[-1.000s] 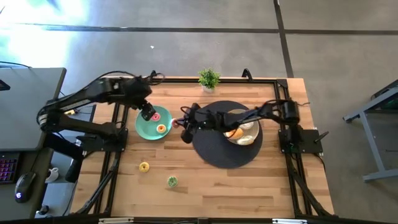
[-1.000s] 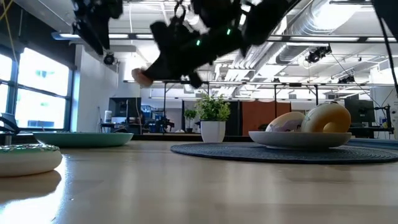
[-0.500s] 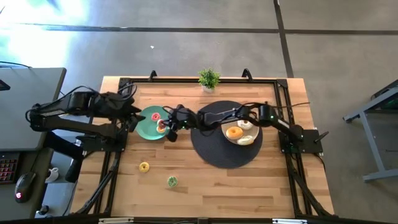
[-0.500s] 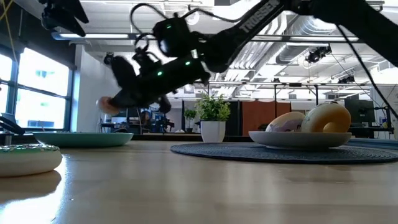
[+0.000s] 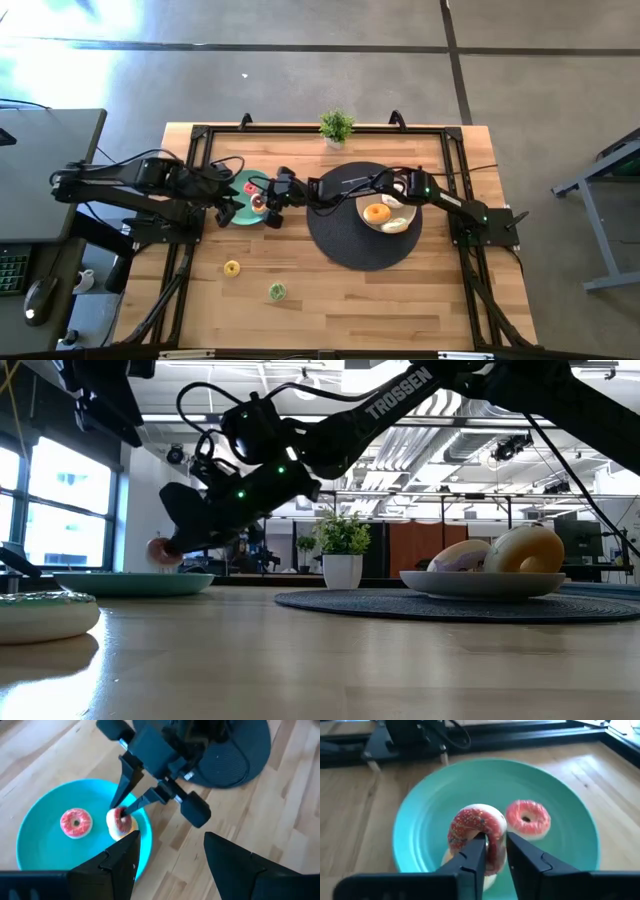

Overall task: Pick & Place donuts
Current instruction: Put the small pink donut on the green plate, then put the small yellow donut on the green plate, then put the small green donut on the green plate, then return to Home Position

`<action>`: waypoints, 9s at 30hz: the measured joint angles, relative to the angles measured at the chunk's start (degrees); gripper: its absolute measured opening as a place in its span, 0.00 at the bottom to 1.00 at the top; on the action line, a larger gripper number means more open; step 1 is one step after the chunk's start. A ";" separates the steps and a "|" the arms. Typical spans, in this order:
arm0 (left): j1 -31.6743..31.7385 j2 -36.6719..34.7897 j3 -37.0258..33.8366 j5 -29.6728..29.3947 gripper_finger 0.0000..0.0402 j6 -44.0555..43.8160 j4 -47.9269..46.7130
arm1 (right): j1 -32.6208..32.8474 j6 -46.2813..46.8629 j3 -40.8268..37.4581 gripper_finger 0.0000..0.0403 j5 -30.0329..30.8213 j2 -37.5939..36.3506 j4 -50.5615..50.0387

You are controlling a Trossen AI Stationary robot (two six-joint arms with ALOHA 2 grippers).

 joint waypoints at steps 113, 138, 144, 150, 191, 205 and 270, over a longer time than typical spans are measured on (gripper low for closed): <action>-4.61 7.61 -17.84 -14.61 0.02 -13.80 -0.63 | 16.45 5.25 -19.78 0.34 -15.36 -11.39 0.02; 2.38 7.74 -11.42 -9.16 0.25 -4.61 4.96 | 17.54 4.03 -19.78 0.34 -14.85 -11.39 6.23; 2.38 7.72 -6.70 -9.79 0.25 2.26 5.11 | 19.41 5.50 -19.78 0.34 -11.68 -11.39 8.30; 2.38 7.75 -5.72 -10.49 0.25 3.06 5.04 | 21.05 5.33 -19.78 0.34 -10.25 -11.40 9.29; 2.36 7.96 -5.70 -9.29 0.25 3.00 3.70 | 17.96 18.04 -19.65 0.04 -17.91 -4.47 16.15; 2.37 7.81 -5.70 -17.13 0.25 3.58 3.76 | 3.82 12.08 -19.61 0.01 -2.36 -10.63 18.09; 2.36 -37.35 -34.08 7.30 0.25 28.06 41.27 | 12.03 -0.09 -88.27 0.31 4.40 -110.43 10.81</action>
